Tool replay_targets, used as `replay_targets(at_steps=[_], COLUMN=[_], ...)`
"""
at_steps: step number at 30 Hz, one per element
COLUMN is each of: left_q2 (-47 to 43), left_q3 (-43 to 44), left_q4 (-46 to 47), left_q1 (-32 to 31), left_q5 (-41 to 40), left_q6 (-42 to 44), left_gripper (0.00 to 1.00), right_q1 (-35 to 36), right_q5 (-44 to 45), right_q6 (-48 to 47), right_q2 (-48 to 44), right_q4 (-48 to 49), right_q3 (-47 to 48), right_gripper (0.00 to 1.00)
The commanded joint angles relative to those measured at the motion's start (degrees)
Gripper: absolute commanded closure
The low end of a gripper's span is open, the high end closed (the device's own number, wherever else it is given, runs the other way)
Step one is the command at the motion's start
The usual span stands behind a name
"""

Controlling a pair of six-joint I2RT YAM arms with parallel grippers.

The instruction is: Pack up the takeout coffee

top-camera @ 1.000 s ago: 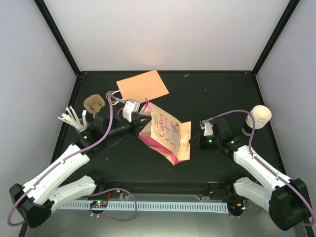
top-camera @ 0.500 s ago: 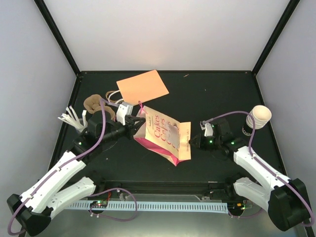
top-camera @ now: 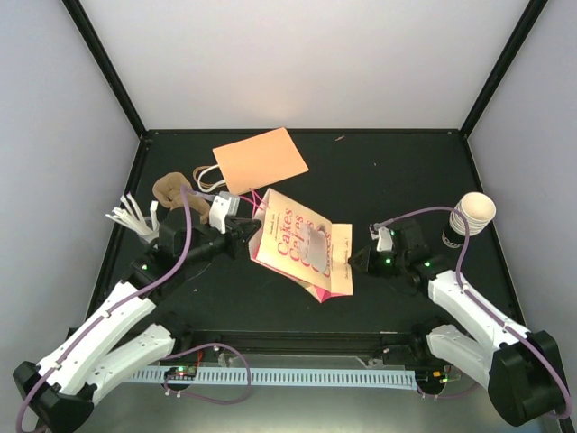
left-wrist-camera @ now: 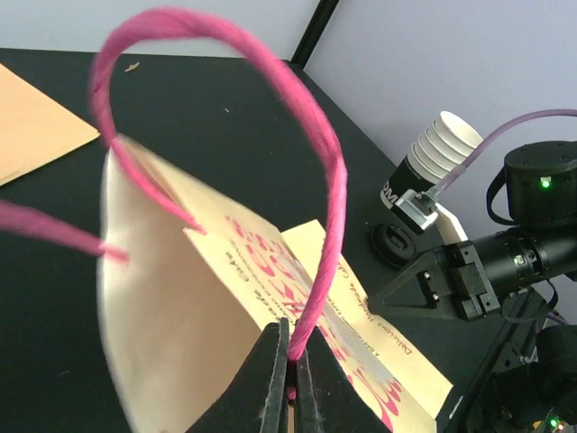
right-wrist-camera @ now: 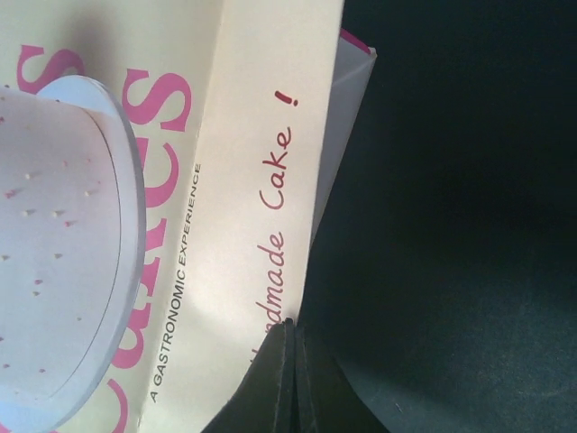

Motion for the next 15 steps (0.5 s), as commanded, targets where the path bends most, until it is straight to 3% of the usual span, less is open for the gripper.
replay_targets(at_steps=[1,9,15], left_q2=[-2.43,-1.55,1.11], left_q3=[0.48,-0.21,4.2], left_q4=[2.48,10.72,11.02], left_q1=[1.12,1.08,0.98], left_q5=[-1.64,12.91,16.99], left_q6=[1.43,2.89,2.93], left_gripper=[0.98,0.99,0.99], right_q1=[-1.35,-1.34,-1.4], right_q5=[4.02,0.62,-1.33], right_q6=[0.34,-1.38,-4.14], right_q2=[0.35,0.5,0.47], right_q4=[-2.63,-1.29,-1.13], right_q3=[-1.51,-1.37,-0.31], right_gripper=[0.99,0.93,0.84])
